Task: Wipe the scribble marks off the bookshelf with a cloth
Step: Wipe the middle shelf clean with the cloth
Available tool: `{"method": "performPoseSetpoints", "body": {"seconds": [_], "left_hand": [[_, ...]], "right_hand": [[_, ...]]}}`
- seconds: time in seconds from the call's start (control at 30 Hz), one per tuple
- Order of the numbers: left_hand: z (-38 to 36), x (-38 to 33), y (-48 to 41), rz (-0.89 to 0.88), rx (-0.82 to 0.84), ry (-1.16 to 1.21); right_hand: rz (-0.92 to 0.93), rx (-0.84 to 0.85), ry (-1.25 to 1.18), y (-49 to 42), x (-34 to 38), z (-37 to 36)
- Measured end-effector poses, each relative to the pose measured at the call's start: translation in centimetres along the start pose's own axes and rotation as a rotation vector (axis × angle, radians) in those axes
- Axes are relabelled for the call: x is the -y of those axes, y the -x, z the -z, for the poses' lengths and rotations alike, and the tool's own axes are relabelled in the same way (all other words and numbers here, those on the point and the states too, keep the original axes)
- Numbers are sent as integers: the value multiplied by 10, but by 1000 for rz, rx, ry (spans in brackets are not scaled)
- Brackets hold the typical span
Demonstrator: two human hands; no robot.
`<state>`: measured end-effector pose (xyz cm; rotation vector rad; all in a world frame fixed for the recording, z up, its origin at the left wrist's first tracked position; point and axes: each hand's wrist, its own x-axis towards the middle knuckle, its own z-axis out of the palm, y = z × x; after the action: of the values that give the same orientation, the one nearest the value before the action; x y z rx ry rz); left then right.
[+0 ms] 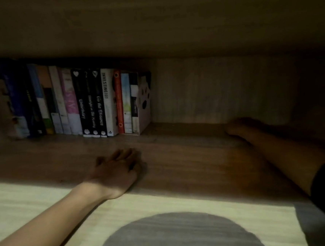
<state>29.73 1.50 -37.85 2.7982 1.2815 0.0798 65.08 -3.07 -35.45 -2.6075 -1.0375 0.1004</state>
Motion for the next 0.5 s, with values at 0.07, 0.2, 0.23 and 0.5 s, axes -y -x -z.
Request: {"method": "performPoseSetpoints", "body": {"seconds": [0.07,0.2,0.23,0.5], "left_hand": [[1,-2,1,1,-15,5],[0,-2,1,-7,-40,-10],[0,0,1,-13,-37,-9],[3,4,2,-25,-59,74]], "right_hand": [[11,-2,-6,-7,31,-16],[155,6,-24,15,138,-51],[217,28,4,17,160,-60],[633,210,-151,57,162,-51]]}}
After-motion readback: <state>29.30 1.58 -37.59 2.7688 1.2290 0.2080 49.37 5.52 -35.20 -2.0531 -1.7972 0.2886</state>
